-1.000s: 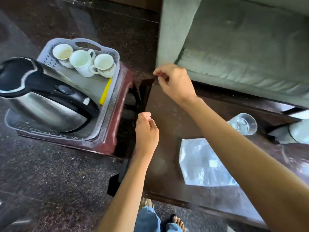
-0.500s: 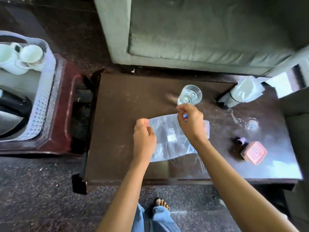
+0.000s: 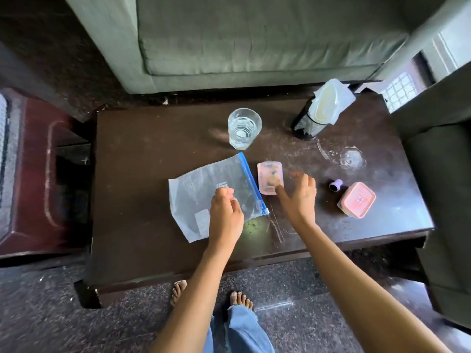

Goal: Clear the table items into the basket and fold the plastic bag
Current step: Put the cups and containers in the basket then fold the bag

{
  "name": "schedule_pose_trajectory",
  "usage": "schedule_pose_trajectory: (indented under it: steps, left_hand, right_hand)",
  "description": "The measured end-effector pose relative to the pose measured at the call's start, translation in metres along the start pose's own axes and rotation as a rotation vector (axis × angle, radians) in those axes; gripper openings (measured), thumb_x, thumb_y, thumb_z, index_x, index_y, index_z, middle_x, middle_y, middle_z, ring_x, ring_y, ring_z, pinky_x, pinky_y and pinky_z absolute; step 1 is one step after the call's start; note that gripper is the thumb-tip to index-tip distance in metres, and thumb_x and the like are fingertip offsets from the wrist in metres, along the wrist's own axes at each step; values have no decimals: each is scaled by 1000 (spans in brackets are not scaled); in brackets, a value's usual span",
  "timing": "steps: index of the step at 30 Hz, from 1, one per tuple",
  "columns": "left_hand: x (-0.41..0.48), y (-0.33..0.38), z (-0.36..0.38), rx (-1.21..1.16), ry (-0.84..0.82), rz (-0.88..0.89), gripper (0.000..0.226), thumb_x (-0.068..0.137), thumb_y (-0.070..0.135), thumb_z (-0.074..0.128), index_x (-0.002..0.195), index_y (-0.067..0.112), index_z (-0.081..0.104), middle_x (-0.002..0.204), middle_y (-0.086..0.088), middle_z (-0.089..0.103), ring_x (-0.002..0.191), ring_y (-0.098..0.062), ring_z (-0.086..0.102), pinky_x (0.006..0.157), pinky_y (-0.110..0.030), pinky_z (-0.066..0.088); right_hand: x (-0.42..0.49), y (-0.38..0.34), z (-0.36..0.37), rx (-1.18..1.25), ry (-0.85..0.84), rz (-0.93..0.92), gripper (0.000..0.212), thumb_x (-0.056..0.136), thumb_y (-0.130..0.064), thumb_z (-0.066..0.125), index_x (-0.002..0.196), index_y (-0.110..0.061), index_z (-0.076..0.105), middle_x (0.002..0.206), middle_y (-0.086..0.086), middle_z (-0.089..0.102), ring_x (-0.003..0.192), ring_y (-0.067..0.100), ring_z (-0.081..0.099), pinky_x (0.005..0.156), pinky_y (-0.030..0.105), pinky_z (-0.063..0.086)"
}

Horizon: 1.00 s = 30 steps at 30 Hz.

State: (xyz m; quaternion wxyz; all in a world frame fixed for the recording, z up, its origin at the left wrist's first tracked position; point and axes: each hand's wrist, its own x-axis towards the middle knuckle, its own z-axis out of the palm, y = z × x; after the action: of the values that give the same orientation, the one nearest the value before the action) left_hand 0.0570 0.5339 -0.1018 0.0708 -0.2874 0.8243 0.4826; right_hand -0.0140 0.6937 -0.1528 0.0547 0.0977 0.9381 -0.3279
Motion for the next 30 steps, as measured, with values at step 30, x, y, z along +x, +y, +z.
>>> schedule_pose_trajectory:
  steps: [30]
  left_hand:
    - [20,22,10,-17,5,-17,26,99,11,37,123,9,47,132,-6,53,118,-19,52,84,-17,37]
  right_hand:
    - [33,-6,-48,6,26,-175,24,89,-20,62,107,-7,53,102,9,58,87,23,53,73,26,38]
